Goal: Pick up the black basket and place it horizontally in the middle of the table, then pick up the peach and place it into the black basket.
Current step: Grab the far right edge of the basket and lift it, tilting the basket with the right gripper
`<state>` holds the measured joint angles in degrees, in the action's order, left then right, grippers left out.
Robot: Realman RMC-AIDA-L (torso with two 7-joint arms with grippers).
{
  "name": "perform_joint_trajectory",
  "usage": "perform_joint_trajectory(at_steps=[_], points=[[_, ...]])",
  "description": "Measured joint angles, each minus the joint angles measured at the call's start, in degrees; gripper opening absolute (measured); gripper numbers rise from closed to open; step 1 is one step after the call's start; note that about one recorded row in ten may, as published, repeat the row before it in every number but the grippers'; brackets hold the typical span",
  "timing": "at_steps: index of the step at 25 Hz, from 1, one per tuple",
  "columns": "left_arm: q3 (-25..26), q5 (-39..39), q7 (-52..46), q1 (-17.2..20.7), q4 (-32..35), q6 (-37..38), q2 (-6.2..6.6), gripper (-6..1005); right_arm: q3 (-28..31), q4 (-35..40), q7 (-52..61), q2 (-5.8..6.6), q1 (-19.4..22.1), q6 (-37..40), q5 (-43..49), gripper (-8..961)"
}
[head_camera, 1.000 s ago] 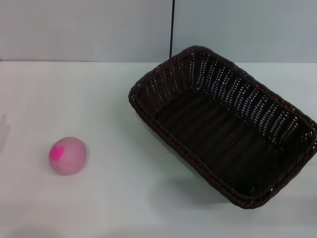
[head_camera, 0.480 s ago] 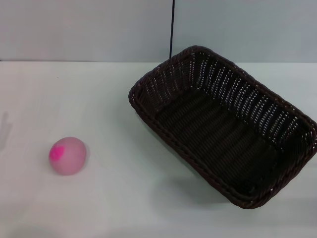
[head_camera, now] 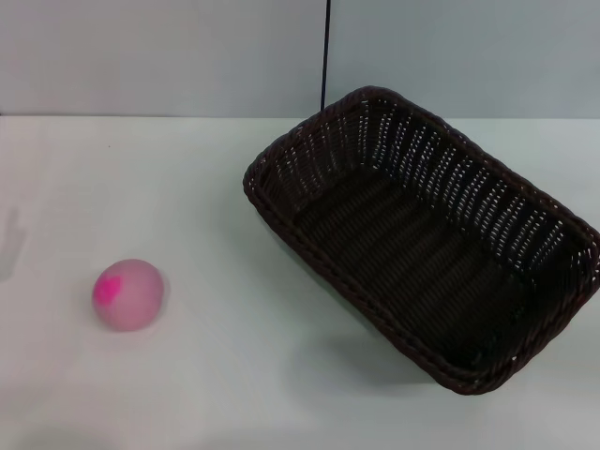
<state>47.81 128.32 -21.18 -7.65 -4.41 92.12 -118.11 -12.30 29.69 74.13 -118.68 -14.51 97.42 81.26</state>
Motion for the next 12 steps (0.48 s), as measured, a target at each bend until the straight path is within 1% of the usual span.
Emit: perform_joint_trajectory(at_steps=[3,4,7,8,9,10,12], points=[[0.0,0.0,0.0,-0.4,0.1,-0.3,0.0,839,-1.1,14.9,19.8,0.22,-1.2,-0.5,7.8,732],[0.0,0.0,0.0,-0.6,0.2,-0.5,-0.03,839,-2.9,25.2,32.8,0.93,-2.9,-0.7,15.3,732],[0.0,0.0,0.0,-0.7,0.6,-0.9,-0.17,839,-6.2,37.5,48.0,2.21,-5.9,-0.3,26.2,732],[0.0,0.0,0.0,-0.7,0.6,-0.9,-0.17,839,-6.2,37.5,48.0,2.21,-5.9,-0.3,26.2,732],[0.0,0.0,0.0,-0.7,0.6,-0.9,-0.19,839,-8.7,44.3,56.5,3.49,-9.1,0.7,34.7,732],[0.0,0.0,0.0,-0.7,0.6,-0.9,-0.19,839,-8.7,44.3,56.5,3.49,-9.1,0.7,34.7,732],[0.0,0.0,0.0,-0.6,0.6,-0.9,-0.2,839,-10.7,48.4,62.7,5.05,-12.8,3.1,43.5,732]])
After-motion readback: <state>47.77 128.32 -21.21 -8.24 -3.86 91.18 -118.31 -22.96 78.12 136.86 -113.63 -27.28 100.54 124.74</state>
